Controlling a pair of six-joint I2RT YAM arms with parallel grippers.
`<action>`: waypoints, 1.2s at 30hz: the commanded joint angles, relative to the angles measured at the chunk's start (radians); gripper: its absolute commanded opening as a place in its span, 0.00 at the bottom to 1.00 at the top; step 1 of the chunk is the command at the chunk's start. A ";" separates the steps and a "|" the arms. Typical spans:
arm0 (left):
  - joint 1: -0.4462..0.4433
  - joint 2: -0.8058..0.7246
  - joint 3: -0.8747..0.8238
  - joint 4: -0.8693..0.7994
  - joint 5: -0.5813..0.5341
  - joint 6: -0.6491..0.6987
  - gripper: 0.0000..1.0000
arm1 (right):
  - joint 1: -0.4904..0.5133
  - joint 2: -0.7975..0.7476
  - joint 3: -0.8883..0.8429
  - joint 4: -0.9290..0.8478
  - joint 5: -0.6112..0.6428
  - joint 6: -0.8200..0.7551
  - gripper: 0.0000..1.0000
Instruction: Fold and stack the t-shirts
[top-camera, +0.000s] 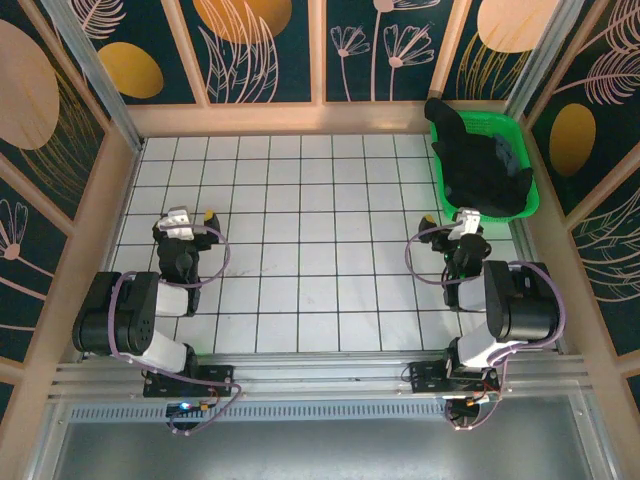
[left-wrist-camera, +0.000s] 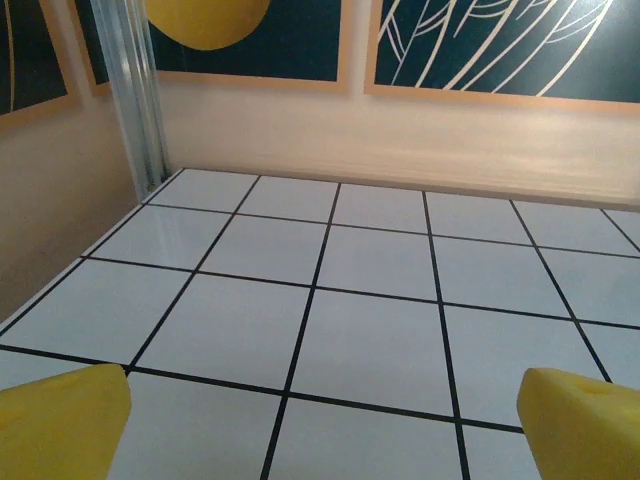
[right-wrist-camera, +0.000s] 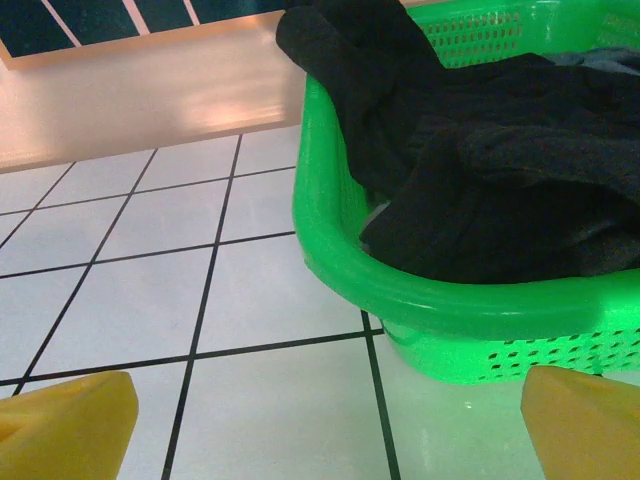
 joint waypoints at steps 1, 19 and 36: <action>0.004 -0.003 0.003 -0.002 0.000 -0.001 0.99 | -0.006 -0.007 0.022 0.013 -0.021 -0.014 0.99; 0.005 -0.001 0.004 -0.003 0.002 0.000 0.99 | -0.006 -0.007 0.021 0.013 -0.021 -0.014 0.99; -0.066 -0.383 0.130 -0.299 -0.162 0.050 0.99 | 0.140 -0.381 0.319 -0.580 0.376 0.099 0.99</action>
